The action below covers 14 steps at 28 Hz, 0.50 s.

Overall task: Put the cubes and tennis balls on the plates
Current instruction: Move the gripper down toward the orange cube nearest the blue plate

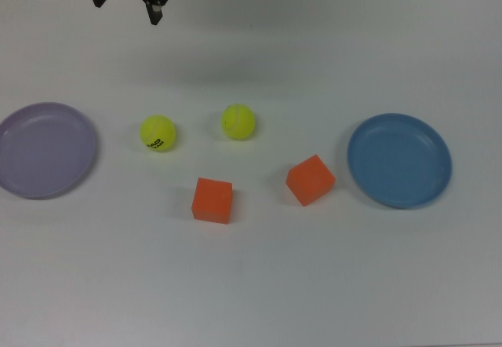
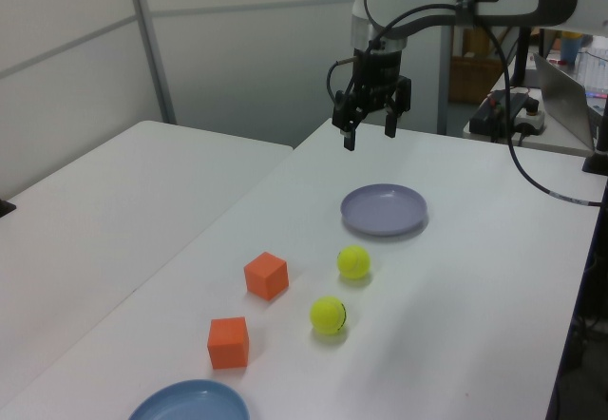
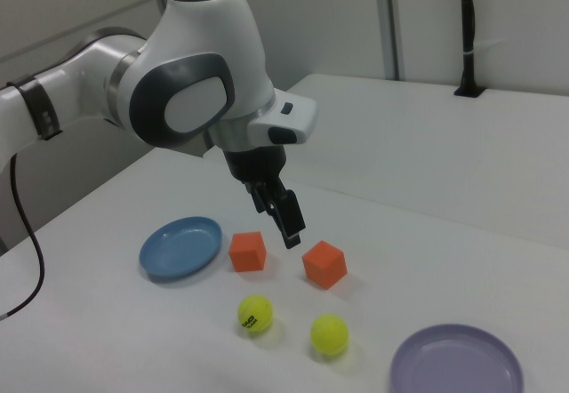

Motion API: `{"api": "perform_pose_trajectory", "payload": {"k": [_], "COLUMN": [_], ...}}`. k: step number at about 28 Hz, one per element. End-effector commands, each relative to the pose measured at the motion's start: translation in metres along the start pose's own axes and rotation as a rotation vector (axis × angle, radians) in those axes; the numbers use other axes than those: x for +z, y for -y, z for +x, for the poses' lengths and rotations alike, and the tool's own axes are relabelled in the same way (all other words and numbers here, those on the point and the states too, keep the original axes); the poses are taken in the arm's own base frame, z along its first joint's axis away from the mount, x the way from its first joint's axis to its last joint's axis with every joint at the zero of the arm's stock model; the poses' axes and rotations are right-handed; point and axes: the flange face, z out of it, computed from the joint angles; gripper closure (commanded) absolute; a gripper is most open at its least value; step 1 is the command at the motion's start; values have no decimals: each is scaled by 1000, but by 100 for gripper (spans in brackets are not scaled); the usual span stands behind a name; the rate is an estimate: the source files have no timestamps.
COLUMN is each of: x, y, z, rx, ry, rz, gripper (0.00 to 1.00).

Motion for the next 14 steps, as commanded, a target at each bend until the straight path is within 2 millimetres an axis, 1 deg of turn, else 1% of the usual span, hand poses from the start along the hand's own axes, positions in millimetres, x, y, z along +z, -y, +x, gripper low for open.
{"api": "perform_pose_trajectory", "payload": {"k": [1,5,8,10,11,14], "x": [13,24,39,43,48,64], "y": [33,55,75,91,105,125], "z": [-4,-1,3,6,12,18], "rx": [-204,-241,-295,-320,-340,-367], "ry": [10,-13,-24,-51,-79,-85], "rz": [-15,-5,6,26,51,72], "gripper": [0,0,0,0,0,0]}}
